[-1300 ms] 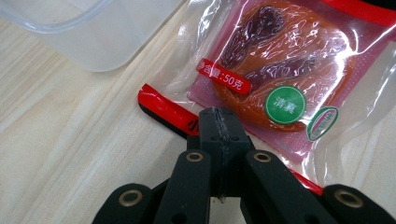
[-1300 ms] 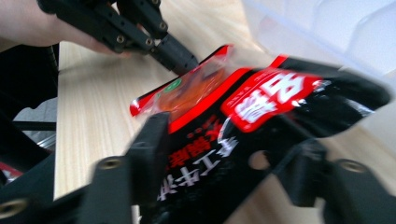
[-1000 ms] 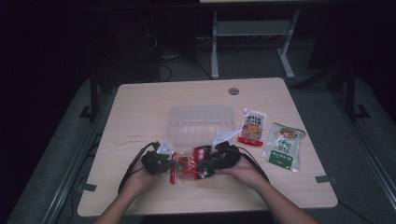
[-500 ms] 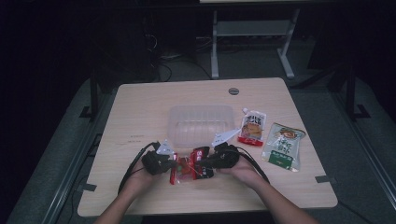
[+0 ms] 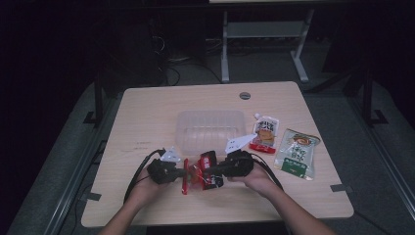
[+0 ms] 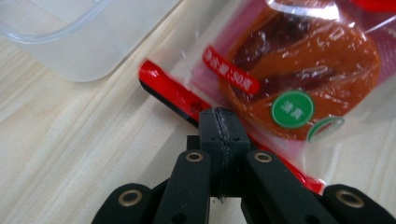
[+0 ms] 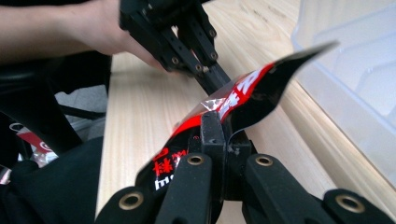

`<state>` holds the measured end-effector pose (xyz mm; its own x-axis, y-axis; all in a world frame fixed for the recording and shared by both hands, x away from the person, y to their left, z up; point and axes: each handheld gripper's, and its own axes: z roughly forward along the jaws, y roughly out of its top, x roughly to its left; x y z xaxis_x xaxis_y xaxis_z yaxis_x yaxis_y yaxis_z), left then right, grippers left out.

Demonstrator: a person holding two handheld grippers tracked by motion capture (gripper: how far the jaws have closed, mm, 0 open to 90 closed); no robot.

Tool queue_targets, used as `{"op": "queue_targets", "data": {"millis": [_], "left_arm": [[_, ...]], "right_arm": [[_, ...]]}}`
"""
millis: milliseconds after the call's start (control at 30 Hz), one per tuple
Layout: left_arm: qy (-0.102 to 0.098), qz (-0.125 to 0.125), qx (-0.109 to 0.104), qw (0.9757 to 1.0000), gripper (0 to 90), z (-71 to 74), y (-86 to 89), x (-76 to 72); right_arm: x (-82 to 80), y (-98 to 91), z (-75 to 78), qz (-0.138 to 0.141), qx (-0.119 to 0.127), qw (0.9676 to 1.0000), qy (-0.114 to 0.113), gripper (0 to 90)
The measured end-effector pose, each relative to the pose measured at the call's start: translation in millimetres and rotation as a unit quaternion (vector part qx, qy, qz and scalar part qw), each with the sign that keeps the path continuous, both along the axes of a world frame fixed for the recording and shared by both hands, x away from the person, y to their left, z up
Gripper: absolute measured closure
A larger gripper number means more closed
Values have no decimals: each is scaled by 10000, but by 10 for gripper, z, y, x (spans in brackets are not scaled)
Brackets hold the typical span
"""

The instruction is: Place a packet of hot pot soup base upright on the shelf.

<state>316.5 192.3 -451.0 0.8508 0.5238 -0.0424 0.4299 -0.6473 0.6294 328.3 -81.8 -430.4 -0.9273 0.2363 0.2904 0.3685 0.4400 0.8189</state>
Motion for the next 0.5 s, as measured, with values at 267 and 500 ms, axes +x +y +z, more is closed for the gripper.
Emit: {"op": "queue_targets", "data": {"millis": [267,500], "left_arm": [[51,-188,-168,9997,843,25,-46,-41],[171,-152,-357,9991,705,69,4,-89]], "right_arm": [[-30,-73,139,82,311,9995,-45,900],[-33,-176,266,-23,491,9986,-193,900]]}}
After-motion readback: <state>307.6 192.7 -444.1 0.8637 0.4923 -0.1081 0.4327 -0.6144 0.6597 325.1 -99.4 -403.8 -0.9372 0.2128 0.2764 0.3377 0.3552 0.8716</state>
